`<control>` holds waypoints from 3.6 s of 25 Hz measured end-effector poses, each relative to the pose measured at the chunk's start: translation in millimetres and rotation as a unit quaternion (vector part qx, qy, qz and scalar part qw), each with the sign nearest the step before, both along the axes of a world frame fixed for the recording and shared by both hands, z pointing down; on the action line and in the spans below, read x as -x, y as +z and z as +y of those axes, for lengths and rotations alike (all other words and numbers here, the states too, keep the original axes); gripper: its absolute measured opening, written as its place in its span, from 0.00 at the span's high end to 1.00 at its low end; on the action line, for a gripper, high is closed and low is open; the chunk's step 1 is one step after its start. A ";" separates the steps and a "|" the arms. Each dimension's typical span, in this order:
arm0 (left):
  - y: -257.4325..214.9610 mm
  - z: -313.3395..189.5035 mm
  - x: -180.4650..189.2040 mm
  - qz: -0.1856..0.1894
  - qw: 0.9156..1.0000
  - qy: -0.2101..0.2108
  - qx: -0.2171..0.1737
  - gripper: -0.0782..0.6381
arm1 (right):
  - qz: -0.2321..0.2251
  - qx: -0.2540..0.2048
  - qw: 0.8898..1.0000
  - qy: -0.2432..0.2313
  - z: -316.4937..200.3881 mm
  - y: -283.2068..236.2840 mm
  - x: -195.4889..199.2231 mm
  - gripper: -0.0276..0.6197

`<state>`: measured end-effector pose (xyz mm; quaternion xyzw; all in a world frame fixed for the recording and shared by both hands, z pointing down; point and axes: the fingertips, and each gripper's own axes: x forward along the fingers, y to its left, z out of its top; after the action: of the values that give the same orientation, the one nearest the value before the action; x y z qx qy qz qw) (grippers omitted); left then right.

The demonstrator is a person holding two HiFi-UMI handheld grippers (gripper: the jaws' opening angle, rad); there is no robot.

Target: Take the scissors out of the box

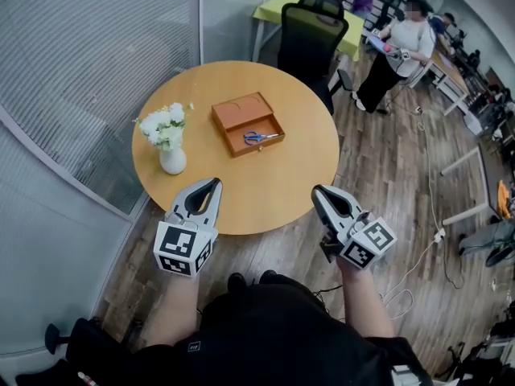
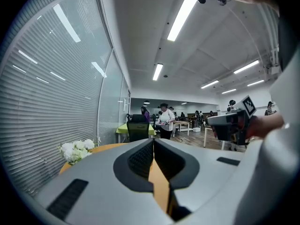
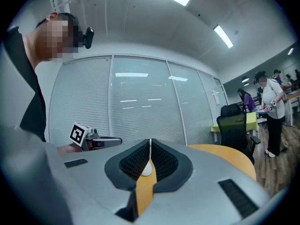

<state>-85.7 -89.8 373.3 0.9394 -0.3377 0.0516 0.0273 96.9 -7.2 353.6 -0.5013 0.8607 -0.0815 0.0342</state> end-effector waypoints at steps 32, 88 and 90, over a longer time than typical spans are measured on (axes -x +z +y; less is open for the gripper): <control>11.8 -171.9 -94.4 -0.036 0.993 -0.105 0.048 0.87 | -0.060 0.025 0.993 -0.096 -227.4 40.5 -122.5 0.90; 108.0 -210.6 -54.8 0.021 0.978 -0.151 0.140 0.87 | 0.498 0.267 0.737 -0.371 -374.0 372.3 -10.9 0.74; 110.7 -209.5 -50.8 0.019 0.978 -0.154 0.143 0.87 | 0.507 0.271 0.730 -0.369 -376.5 378.8 -11.9 0.74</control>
<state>-34.9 -299.3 483.9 0.8636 -0.4666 0.0768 0.1750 108.8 -383.7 732.5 -0.0985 0.8086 -0.0512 -0.5778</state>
